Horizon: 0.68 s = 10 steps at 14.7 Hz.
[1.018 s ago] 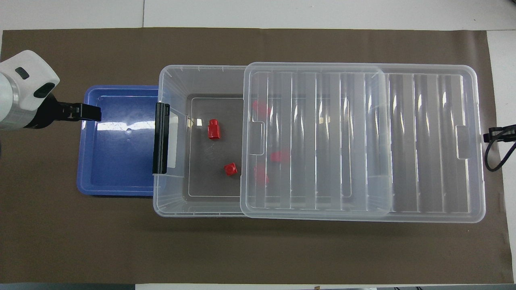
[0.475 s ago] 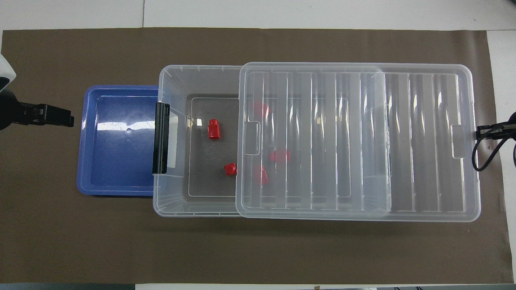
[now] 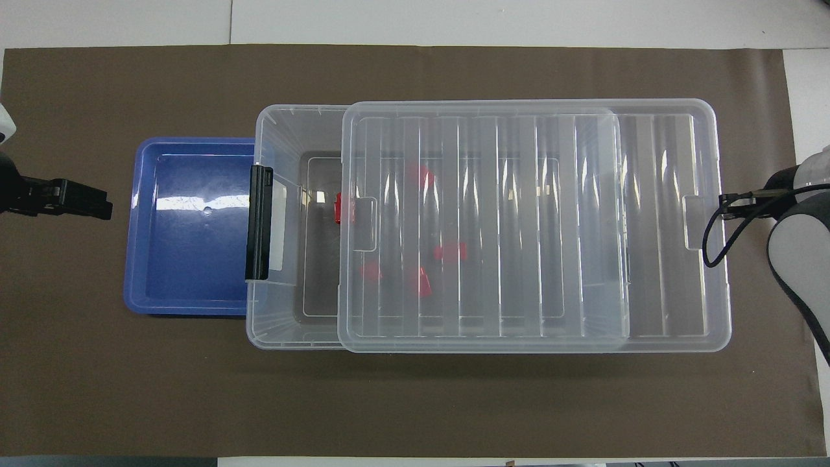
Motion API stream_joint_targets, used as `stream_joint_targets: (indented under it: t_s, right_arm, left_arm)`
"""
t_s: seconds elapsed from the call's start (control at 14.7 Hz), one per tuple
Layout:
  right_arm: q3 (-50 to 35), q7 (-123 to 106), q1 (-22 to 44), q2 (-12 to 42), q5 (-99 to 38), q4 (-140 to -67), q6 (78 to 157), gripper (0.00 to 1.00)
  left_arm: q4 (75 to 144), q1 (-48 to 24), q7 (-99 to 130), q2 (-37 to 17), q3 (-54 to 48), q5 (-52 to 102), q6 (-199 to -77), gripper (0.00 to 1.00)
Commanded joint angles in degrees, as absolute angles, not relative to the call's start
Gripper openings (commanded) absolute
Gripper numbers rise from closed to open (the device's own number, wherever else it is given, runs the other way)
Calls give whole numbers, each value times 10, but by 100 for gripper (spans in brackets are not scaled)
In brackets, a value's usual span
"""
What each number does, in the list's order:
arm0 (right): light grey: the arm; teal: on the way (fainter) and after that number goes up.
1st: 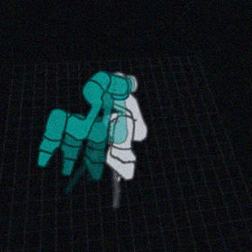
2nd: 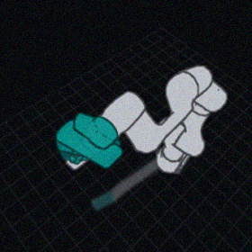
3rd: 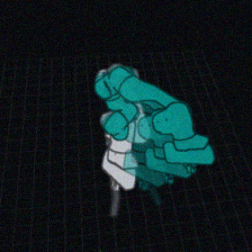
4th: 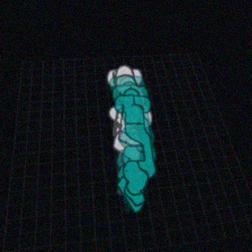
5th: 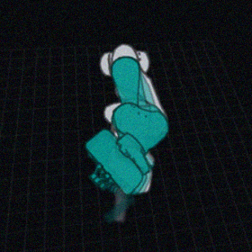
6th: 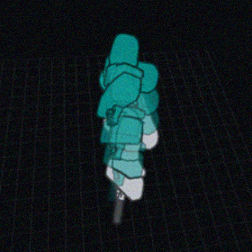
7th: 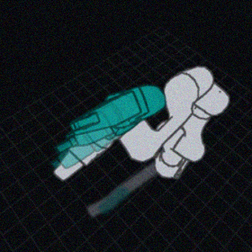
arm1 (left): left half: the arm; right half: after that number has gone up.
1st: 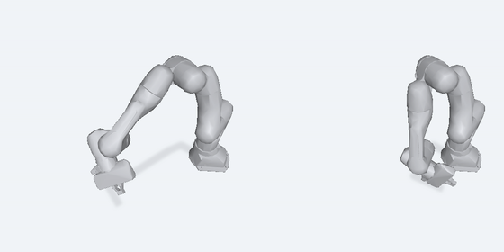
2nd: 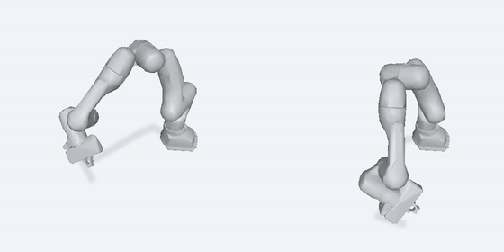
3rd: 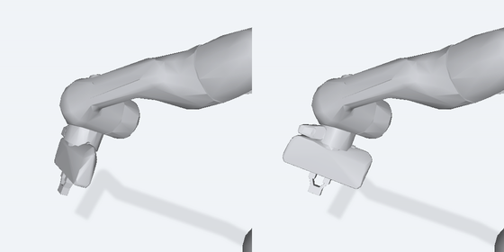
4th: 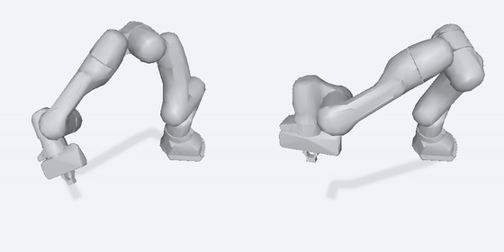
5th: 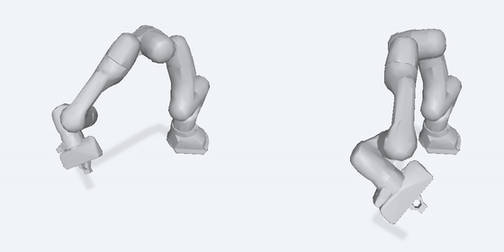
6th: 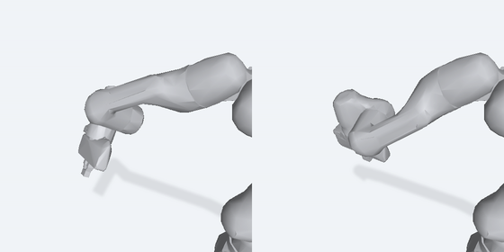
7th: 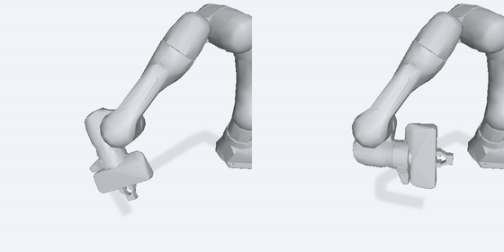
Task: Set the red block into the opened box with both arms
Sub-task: 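Slide the clear lid back over the box with the right gripper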
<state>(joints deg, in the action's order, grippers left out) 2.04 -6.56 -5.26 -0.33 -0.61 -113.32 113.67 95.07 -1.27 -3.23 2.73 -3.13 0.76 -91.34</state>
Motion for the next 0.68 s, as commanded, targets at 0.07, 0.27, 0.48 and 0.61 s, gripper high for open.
stream_joint_targets:
  t_s: [0.07, 0.27, 0.48, 0.61]
  right_arm:
    - [18, -10, -19, -14, -5, -1146, 1145, 0]
    - [18, 22, 3, -15, -6, -1146, 1143, 0]
    - [18, 57, 23, -16, -10, -1146, 1141, 0]
    - [17, 75, 35, -16, -11, -1146, 1141, 0]
  left_arm:
    - [933, -6, -43, 18, -33, 16, -894, 100]
    - [947, -6, -43, 24, -29, 14, -893, 100]
    - [954, -6, -45, 27, -29, 15, -894, 100]
    - [956, -6, -45, 29, -29, 14, -895, 100]
